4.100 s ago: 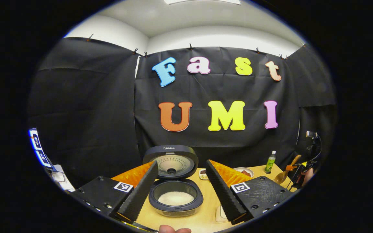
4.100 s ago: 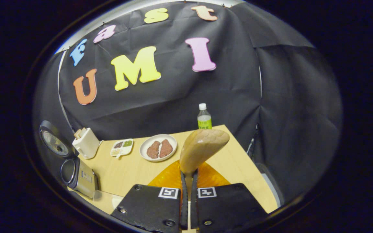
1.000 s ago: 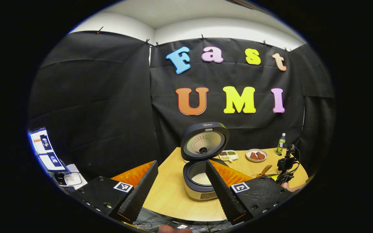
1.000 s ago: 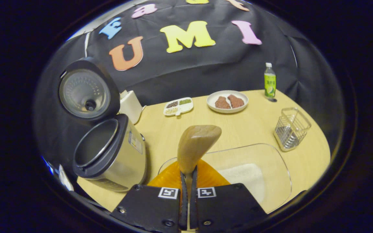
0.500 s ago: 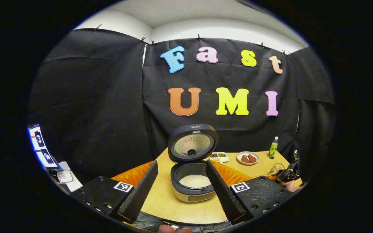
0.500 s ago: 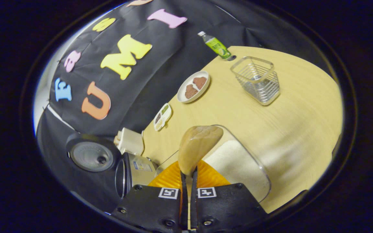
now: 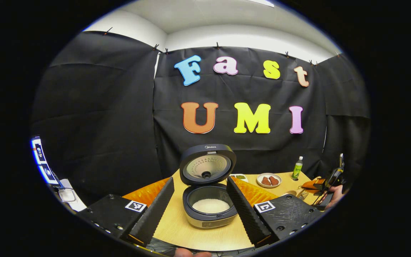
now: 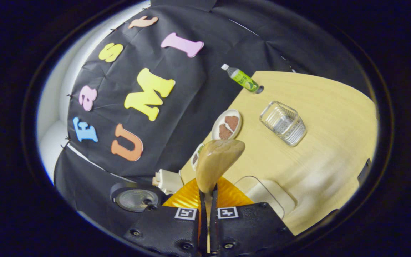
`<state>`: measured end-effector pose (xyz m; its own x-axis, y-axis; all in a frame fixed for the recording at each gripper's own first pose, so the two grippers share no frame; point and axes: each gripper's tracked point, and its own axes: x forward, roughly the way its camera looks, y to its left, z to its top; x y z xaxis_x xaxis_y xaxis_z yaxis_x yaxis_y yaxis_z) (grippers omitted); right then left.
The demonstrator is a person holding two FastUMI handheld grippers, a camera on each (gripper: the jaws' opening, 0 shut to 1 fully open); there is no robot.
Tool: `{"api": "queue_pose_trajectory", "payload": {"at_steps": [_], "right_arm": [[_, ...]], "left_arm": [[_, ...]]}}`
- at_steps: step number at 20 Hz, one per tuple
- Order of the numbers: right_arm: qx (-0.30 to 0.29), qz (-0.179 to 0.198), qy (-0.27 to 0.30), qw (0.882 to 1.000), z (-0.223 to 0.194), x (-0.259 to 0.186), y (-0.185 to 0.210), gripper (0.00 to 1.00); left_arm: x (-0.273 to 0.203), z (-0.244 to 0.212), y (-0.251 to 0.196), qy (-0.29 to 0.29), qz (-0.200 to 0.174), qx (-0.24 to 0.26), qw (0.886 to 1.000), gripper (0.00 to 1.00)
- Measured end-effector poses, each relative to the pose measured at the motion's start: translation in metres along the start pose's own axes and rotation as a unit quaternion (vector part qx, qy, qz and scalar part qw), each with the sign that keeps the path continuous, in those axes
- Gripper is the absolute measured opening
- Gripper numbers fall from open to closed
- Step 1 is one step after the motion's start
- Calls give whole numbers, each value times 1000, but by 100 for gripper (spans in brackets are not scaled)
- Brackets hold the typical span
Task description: Close the left gripper, press the button to open the rice cooker; take a wooden spoon from the chopstick holder with the right hand, scoop a spoonful of rice and pour it into the rice cooker, then put the wooden spoon back into the chopstick holder.
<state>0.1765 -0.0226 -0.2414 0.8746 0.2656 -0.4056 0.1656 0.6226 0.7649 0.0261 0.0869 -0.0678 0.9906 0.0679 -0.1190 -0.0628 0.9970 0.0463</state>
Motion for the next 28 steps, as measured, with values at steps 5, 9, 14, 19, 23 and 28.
{"api": "queue_pose_trajectory", "payload": {"at_steps": [5,9,14,19,23,28], "right_arm": [[-31,60,26,997,-21,23,86,8],[-67,87,66,992,-67,59,138,8],[-152,109,94,978,-124,94,188,8],[-266,100,91,954,-165,121,200,8],[-329,94,90,935,-186,135,201,8],[-421,106,70,898,-201,133,217,8]], "left_arm": [[-9,-1,19,-1,16,-5,1000,95],[-21,-8,31,14,29,1,999,95],[-32,-14,37,24,35,4,999,95],[-39,-17,42,31,37,2,999,95],[-43,-17,46,30,47,-6,998,95],[-45,-17,46,26,49,-5,998,95]]}}
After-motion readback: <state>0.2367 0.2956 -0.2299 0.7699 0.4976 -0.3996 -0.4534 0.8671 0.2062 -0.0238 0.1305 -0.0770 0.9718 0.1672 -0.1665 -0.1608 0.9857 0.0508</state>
